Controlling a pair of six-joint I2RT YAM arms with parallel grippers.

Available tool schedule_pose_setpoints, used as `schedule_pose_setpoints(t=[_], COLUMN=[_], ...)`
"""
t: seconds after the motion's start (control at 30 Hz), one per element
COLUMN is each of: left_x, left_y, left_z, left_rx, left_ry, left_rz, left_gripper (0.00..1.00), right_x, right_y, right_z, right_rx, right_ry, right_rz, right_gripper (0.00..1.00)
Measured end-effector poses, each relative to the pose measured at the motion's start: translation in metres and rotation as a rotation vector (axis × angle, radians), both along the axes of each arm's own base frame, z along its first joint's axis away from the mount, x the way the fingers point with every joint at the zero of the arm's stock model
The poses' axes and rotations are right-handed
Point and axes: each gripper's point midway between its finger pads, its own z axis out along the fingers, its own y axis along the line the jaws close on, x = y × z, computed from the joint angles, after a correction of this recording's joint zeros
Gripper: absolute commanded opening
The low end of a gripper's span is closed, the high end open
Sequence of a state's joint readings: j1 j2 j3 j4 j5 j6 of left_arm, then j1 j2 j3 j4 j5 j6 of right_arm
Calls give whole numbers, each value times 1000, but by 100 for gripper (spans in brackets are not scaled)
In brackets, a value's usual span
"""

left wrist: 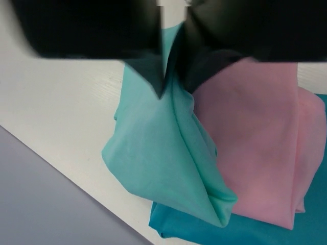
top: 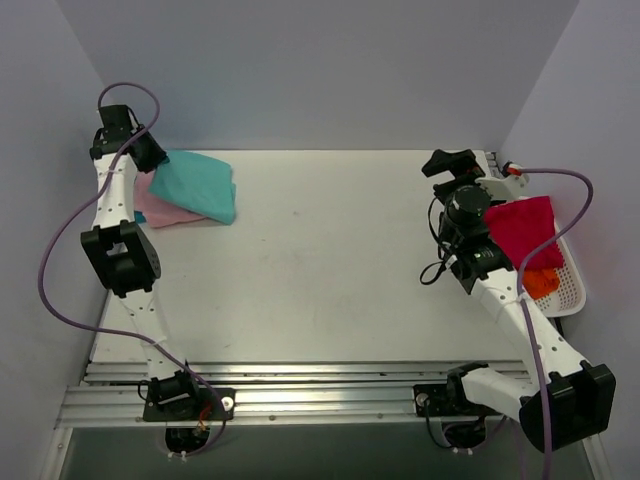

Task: Fold and stack the t-shirts
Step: Neatly place the folded tshirt to the corner

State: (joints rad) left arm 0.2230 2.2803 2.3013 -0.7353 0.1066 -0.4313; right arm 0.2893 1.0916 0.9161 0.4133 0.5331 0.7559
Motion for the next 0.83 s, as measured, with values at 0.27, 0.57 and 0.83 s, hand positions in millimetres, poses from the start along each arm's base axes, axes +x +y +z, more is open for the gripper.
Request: schedule_pose_setpoints(t=[0.27, 0.57, 0.83], left_x=[-12, -104, -195], left_y=[24, 34, -66], left_z=[-25, 6, 222], left_rx=[-38, 99, 122], left_ry=[73, 76, -570], left_rz=[131, 323, 144], left_gripper=[94, 94, 94], right_x=[14, 46, -2], right_y=[10, 89, 234], right_z=[-14, -19, 3], right_rx=[-13, -106, -250], right_ry=[51, 102, -34], right_rz=[35, 280, 766], right_gripper=[100, 100, 100])
